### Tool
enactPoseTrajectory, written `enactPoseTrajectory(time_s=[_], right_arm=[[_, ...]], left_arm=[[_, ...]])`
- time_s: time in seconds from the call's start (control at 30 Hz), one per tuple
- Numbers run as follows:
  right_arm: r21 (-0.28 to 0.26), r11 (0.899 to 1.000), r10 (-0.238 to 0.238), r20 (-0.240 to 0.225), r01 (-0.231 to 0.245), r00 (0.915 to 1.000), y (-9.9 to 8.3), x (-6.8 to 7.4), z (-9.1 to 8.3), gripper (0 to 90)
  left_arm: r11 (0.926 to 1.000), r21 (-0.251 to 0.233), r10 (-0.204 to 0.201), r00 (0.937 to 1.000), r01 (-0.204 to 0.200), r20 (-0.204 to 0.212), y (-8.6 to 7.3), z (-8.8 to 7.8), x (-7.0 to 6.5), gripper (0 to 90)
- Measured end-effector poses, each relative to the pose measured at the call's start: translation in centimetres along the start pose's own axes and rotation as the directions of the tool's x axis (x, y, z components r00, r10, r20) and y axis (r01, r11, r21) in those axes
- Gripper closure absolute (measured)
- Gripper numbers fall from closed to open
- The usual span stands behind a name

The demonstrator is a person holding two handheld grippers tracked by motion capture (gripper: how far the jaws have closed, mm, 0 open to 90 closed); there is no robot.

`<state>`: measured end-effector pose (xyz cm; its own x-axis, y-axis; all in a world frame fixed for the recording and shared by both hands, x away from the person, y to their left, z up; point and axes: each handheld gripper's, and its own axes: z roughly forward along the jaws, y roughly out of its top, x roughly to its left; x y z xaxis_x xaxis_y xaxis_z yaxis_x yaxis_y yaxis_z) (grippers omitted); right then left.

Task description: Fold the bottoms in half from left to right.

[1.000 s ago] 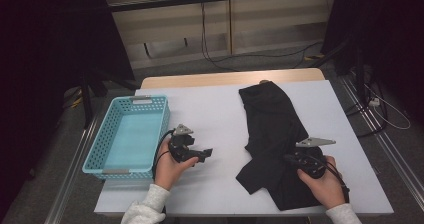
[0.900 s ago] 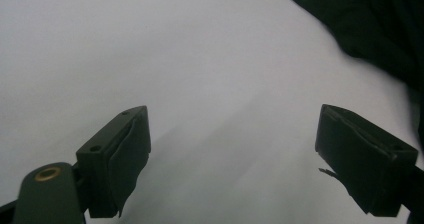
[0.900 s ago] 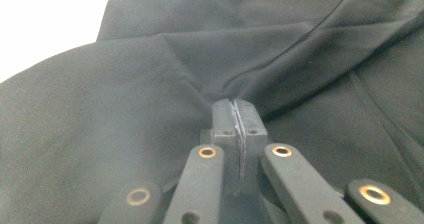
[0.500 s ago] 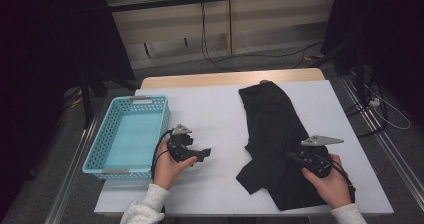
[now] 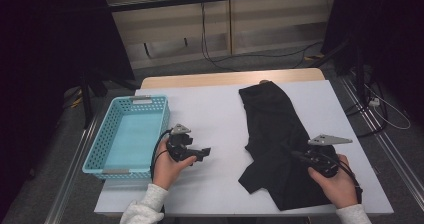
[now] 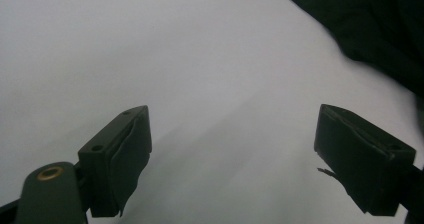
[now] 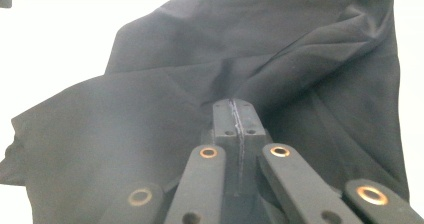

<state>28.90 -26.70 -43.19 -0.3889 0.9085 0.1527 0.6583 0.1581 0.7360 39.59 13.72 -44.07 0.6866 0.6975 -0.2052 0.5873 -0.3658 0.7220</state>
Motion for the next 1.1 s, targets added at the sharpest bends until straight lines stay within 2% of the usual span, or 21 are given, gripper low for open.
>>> enactPoseTrajectory(time_s=[0.2, 0.57, 0.67, 0.93, 1.1], right_arm=[[-0.010, 1.000, 0.017, 0.009, -0.017, 0.9998, -0.3, -0.7, -0.8, 90.0], [0.002, 0.999, 0.051, 0.022, -0.051, 0.9984, -1.2, -1.8, -1.6, 90.0], [0.003, 0.999, 0.051, 0.037, -0.051, 0.9980, -1.4, -2.2, -1.8, 90.0], [0.000, 0.995, 0.098, 0.059, -0.098, 0.9935, -1.9, -3.8, -2.7, 90.0], [0.024, 0.996, 0.088, 0.094, -0.090, 0.9917, -2.1, -4.6, -2.7, 90.0]], left_arm=[[1.0000, 0.003, -0.001, 1.0000, 0.001, 0.001, 0.0, -0.1, 0.0, 15.6], [0.9999, -0.009, -0.009, 1.0000, 0.009, -0.003, 0.0, -0.1, 0.1, 15.7], [0.9999, -0.008, -0.010, 1.0000, 0.010, -0.002, 0.0, -0.1, 0.1, 15.7], [0.9999, -0.004, -0.009, 1.0000, 0.009, -0.001, 0.1, -0.1, 0.1, 15.7], [1.0000, -0.003, -0.005, 1.0000, 0.005, -0.004, 0.1, -0.1, 0.1, 15.7]])
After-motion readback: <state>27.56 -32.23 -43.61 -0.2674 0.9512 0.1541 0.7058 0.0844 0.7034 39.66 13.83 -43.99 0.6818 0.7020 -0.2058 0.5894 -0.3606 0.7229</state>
